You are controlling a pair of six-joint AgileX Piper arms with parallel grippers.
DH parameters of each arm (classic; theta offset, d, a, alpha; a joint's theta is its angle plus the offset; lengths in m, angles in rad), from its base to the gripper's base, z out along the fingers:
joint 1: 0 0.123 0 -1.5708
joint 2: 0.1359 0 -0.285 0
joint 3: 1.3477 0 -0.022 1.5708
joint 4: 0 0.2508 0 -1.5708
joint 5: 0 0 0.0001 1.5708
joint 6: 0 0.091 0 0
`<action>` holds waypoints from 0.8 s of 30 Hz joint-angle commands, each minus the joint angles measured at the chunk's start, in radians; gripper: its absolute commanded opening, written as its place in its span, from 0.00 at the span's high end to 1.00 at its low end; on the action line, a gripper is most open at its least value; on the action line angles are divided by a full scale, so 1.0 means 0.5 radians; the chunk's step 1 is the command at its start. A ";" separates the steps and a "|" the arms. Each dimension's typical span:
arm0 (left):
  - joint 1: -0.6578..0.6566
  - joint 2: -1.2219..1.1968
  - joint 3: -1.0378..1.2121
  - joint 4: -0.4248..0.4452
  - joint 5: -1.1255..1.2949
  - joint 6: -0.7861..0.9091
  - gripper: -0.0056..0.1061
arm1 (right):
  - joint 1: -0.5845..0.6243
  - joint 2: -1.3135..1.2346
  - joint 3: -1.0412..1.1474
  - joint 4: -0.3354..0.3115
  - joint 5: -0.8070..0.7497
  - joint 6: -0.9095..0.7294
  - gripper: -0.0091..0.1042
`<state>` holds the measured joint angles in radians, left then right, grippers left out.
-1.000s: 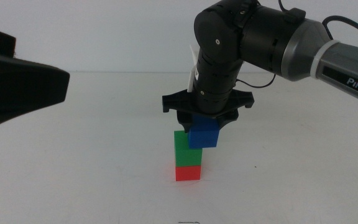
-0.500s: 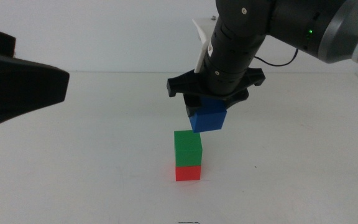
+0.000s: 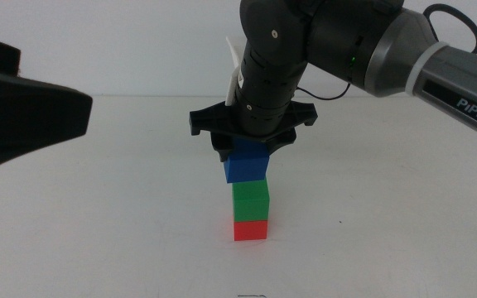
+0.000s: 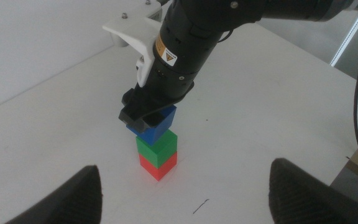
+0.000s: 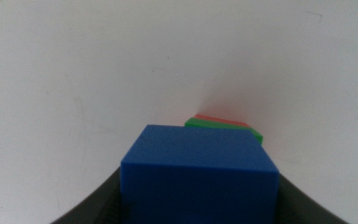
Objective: Stack red cubes first, then green, then blue cubes in a specific spot.
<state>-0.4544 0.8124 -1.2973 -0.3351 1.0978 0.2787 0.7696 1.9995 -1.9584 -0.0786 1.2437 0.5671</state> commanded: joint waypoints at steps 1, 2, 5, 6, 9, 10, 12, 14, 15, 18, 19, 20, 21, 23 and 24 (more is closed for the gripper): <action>-0.003 -0.003 -0.048 -0.050 -0.123 -0.021 0.15 | 0.004 -0.113 -0.033 -0.102 0.117 0.040 0.93; -0.003 -0.003 -0.048 -0.050 -0.123 -0.021 0.15 | 0.004 -0.113 -0.022 -0.117 0.117 0.060 0.93; -0.003 -0.003 -0.048 -0.050 -0.123 -0.021 0.15 | 0.004 -0.113 -0.009 -0.125 0.117 0.089 0.93; -0.003 -0.003 -0.048 -0.050 -0.123 -0.021 0.15 | 0.004 -0.113 -0.009 -0.125 0.117 0.089 0.93; -0.003 -0.003 -0.048 -0.050 -0.123 -0.021 0.15 | 0.004 -0.110 -0.009 -0.129 0.117 0.109 0.93; -0.003 -0.003 -0.048 -0.050 -0.123 -0.021 0.15 | 0.004 -0.103 -0.008 -0.129 0.117 0.112 0.93; -0.003 -0.003 -0.048 -0.050 -0.123 -0.021 0.15 | 0.004 -0.085 0.003 -0.122 0.117 0.112 0.93; -0.003 -0.003 -0.048 -0.050 -0.123 -0.021 0.15 | 0.004 -0.077 0.030 -0.118 0.117 0.112 0.93; -0.003 -0.003 -0.048 -0.050 -0.123 -0.021 0.15 | 0.004 -0.068 0.043 -0.118 0.116 0.112 0.93; -0.003 -0.003 -0.048 -0.050 -0.123 -0.021 0.15 | 0.004 -0.057 0.051 -0.118 0.116 0.112 0.93; -0.003 -0.003 -0.048 -0.050 -0.123 -0.021 0.15 | 0.004 -0.053 0.051 -0.118 0.113 0.113 0.93; -0.003 -0.003 -0.048 -0.050 -0.123 -0.021 0.15 | 0.004 -0.053 0.051 -0.118 0.113 0.113 0.93; -0.003 -0.003 -0.048 -0.050 -0.123 -0.021 0.15 | 0.004 -0.053 0.051 -0.118 0.114 0.114 0.93; -0.003 -0.003 -0.048 -0.050 -0.123 -0.021 0.15 | 0.004 -0.053 0.051 -0.118 0.114 0.119 0.93; -0.003 -0.003 -0.048 -0.050 -0.123 -0.021 0.15 | 0.004 -0.053 0.051 -0.118 0.114 0.125 0.93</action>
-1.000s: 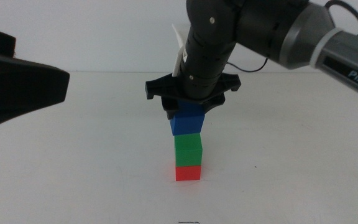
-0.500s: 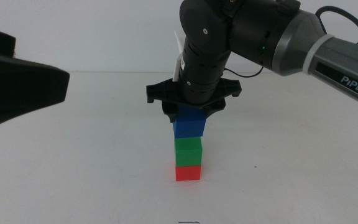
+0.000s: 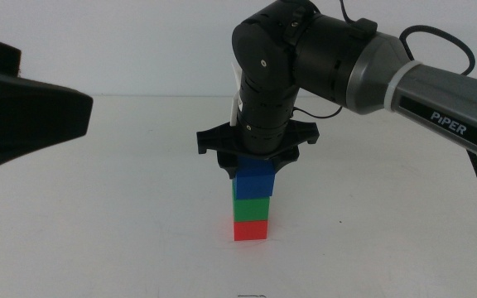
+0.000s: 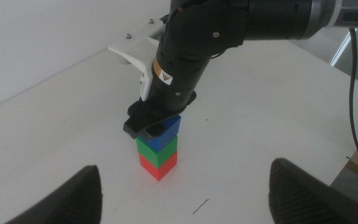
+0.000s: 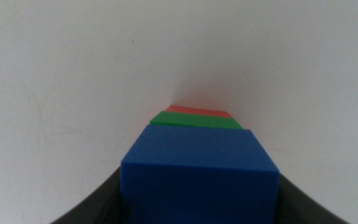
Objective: Stack red cubes first, then green, then blue cubes in a specific spot.
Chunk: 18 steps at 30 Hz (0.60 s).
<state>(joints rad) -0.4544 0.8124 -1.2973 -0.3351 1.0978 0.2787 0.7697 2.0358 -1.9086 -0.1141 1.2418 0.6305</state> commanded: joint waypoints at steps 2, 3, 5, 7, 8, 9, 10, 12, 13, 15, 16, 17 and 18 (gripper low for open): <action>-0.003 -0.003 -0.048 -0.050 -0.123 -0.021 0.15 | 0.004 -0.121 -0.048 -0.058 0.113 0.007 0.93; -0.003 -0.003 -0.048 -0.050 -0.123 -0.021 0.15 | 0.004 -0.108 -0.048 -0.058 0.110 0.007 0.93; -0.003 -0.003 -0.048 -0.050 -0.123 -0.021 0.15 | 0.004 -0.089 -0.048 -0.060 0.105 0.007 0.93; -0.003 -0.003 -0.048 -0.050 -0.123 -0.021 0.15 | 0.004 -0.078 -0.048 -0.060 0.094 0.007 0.93; -0.003 -0.003 -0.048 -0.050 -0.123 -0.021 0.15 | 0.004 -0.076 -0.048 -0.060 0.088 0.007 0.93; -0.003 -0.003 -0.048 -0.050 -0.123 -0.021 0.15 | 0.004 -0.071 -0.048 -0.064 0.080 0.007 0.93; -0.003 -0.003 -0.048 -0.050 -0.123 -0.021 0.15 | 0.004 -0.067 -0.048 -0.064 0.068 0.007 0.93; -0.003 -0.003 -0.048 -0.050 -0.123 -0.021 0.15 | 0.006 -0.065 -0.048 -0.064 0.040 0.007 0.93; -0.003 -0.003 -0.048 -0.050 -0.123 -0.021 0.15 | 0.008 -0.065 -0.048 -0.022 -0.001 0.021 0.91; -0.003 -0.003 -0.048 -0.050 -0.123 -0.021 0.15 | 0.008 -0.065 -0.048 -0.013 -0.006 0.021 0.88; -0.003 -0.003 -0.048 -0.050 -0.123 -0.021 0.15 | 0.008 -0.065 -0.048 -0.015 -0.007 0.021 0.83; -0.003 -0.003 -0.048 -0.050 -0.123 -0.021 0.15 | 0.008 -0.065 -0.048 -0.015 -0.014 0.021 0.43; -0.003 -0.003 -0.048 -0.050 -0.123 -0.021 0.15 | 0.008 -0.065 -0.048 -0.015 -0.014 0.021 0.38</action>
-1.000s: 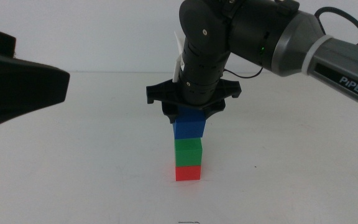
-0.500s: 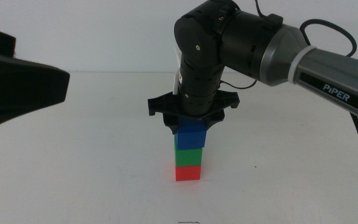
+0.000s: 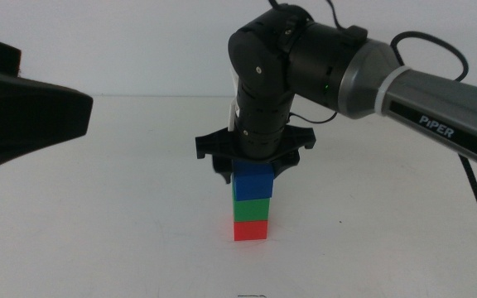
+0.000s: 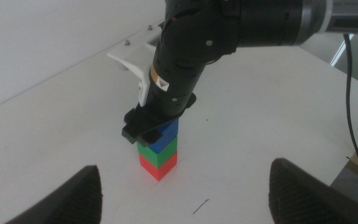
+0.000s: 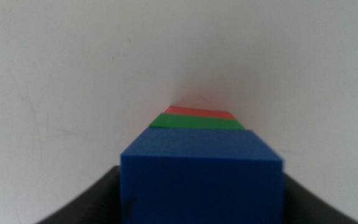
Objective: Stack red cubes first, then green, then blue cubes in a specific spot.
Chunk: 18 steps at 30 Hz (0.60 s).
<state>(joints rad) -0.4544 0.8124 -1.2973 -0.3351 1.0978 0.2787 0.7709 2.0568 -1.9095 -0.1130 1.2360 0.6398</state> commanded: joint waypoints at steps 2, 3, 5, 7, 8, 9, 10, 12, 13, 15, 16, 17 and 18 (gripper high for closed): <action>-0.003 -0.003 -0.048 -0.050 -0.123 -0.021 0.15 | 0.005 -0.107 -0.046 -0.012 -0.002 0.003 0.31; -0.003 -0.003 -0.048 -0.050 -0.123 -0.021 0.15 | 0.005 -0.107 -0.046 -0.010 -0.002 0.003 0.27; -0.003 -0.003 -0.048 -0.050 -0.123 -0.021 0.15 | 0.005 -0.107 -0.046 -0.010 -0.002 0.003 0.22; -0.003 -0.003 -0.048 -0.050 -0.123 -0.021 0.15 | 0.005 -0.144 -0.048 -0.016 0.014 -0.006 0.18; -0.003 -0.003 -0.048 -0.050 -0.123 -0.021 0.15 | 0.005 -0.162 -0.050 -0.021 0.018 -0.006 0.18; -0.003 -0.003 -0.048 -0.050 -0.123 -0.021 0.15 | 0.005 -0.175 -0.050 -0.026 0.018 -0.012 0.18; -0.003 -0.003 -0.048 -0.050 -0.123 -0.021 0.15 | 0.005 -0.193 -0.050 -0.026 0.018 -0.014 0.18; -0.003 -0.003 -0.048 -0.050 -0.123 -0.021 0.15 | 0.005 -0.225 -0.050 -0.023 0.015 -0.012 0.18; -0.003 -0.003 -0.048 -0.050 -0.123 -0.021 0.15 | 0.005 -0.242 -0.050 -0.023 0.015 -0.012 0.18; -0.003 -0.003 -0.048 -0.050 -0.123 -0.021 0.15 | 0.008 -0.278 -0.050 -0.028 0.015 -0.014 0.18; -0.003 -0.003 -0.048 -0.050 -0.123 -0.021 0.15 | 0.012 -0.297 -0.050 -0.039 0.018 -0.018 0.18; -0.003 -0.003 -0.048 -0.050 -0.123 -0.021 0.15 | 0.018 -0.315 -0.050 -0.051 0.023 -0.026 0.18; -0.003 -0.003 -0.048 -0.050 -0.123 -0.021 0.15 | 0.026 -0.337 -0.050 -0.065 0.023 -0.041 0.18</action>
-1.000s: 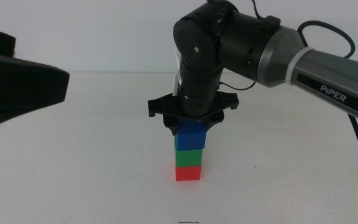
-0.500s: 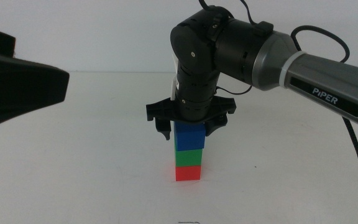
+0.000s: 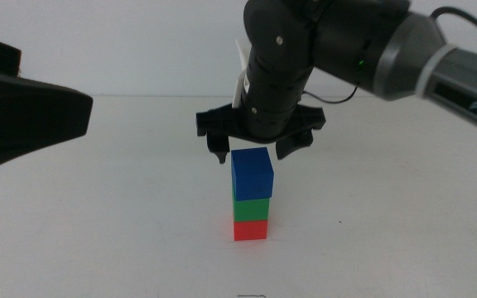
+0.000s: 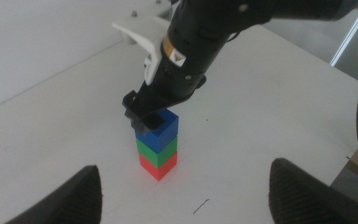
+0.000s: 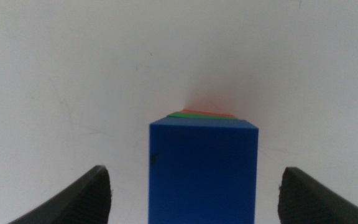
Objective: Stack red cubes first, then green, then blue cubes in a specific spot.
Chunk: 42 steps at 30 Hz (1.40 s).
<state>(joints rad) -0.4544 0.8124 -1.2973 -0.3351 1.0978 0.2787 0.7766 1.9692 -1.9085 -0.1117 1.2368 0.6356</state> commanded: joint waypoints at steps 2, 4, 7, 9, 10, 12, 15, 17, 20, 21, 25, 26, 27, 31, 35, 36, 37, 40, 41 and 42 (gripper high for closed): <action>-0.003 -0.003 -0.048 -0.050 -0.123 -0.021 0.15 | 0.018 -0.209 -0.052 -0.065 0.024 -0.060 0.18; -0.003 -0.003 -0.048 -0.050 -0.123 -0.021 0.15 | 0.021 -0.278 -0.052 -0.067 0.013 -0.092 0.18; -0.003 -0.003 -0.048 -0.050 -0.123 -0.021 0.15 | -0.003 -0.417 -0.048 -0.060 -0.004 -0.183 0.18; -0.003 -0.003 -0.048 -0.050 -0.123 -0.021 0.15 | -0.049 -0.512 -0.030 -0.062 -0.013 -0.292 0.18; -0.003 -0.003 -0.048 -0.050 -0.123 -0.021 0.15 | -0.081 -0.570 -0.001 -0.065 -0.048 -0.359 0.18; -0.003 -0.003 -0.048 -0.050 -0.123 -0.021 0.15 | -0.161 -0.709 0.122 -0.057 -0.191 -0.490 0.18; -0.003 -0.003 -0.048 -0.050 -0.123 -0.021 0.15 | -0.302 -0.939 0.413 -0.029 -0.527 -0.614 0.19; -0.003 -0.003 -0.048 -0.050 -0.123 -0.021 0.15 | -0.401 -1.094 0.661 0.026 -0.805 -0.681 0.20; -0.003 -0.003 -0.048 -0.050 -0.123 -0.021 0.15 | -0.578 -1.338 0.991 0.166 -1.160 -0.821 0.21; -0.003 -0.003 -0.048 -0.050 -0.123 -0.021 0.15 | -0.644 -1.415 1.102 0.223 -1.271 -0.884 0.22; -0.003 -0.003 -0.048 -0.050 -0.123 -0.021 0.15 | -0.861 -1.673 1.485 0.367 -1.607 -1.171 0.23; -0.003 -0.003 -0.048 -0.050 -0.123 -0.021 0.15 | -0.908 -1.732 1.566 0.410 -1.681 -1.240 0.23; -0.003 -0.003 -0.048 -0.050 -0.123 -0.021 0.15 | -0.950 -1.785 1.635 0.460 -1.749 -1.294 0.23; -0.003 -0.003 -0.048 -0.050 -0.123 -0.021 0.15 | -1.027 -1.921 1.788 0.589 -1.913 -1.414 0.23; -0.003 -0.003 -0.048 -0.050 -0.123 -0.021 0.15 | -1.027 -1.949 1.795 0.561 -1.940 -1.439 0.23; -0.003 -0.003 -0.048 -0.050 -0.123 -0.021 0.15 | -1.027 -1.951 1.795 0.564 -1.943 -1.437 0.23; -0.003 -0.003 -0.048 -0.050 -0.123 -0.021 0.15 | -1.027 -1.951 1.795 0.562 -1.943 -1.437 0.23; -0.003 -0.003 -0.048 -0.050 -0.123 -0.021 0.15 | -1.027 -1.951 1.799 0.564 -1.937 -1.435 0.23; -0.003 -0.003 -0.048 -0.050 -0.123 -0.021 0.15 | -1.027 -1.951 1.801 0.564 -1.928 -1.435 0.23; -0.003 -0.003 -0.048 -0.050 -0.123 -0.021 0.15 | -1.027 -1.951 1.801 0.564 -1.928 -1.435 0.23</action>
<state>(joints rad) -0.4544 0.8124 -1.2973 -0.3351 1.0978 0.2787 0.2703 1.0103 -0.9830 0.1685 0.3470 -0.0683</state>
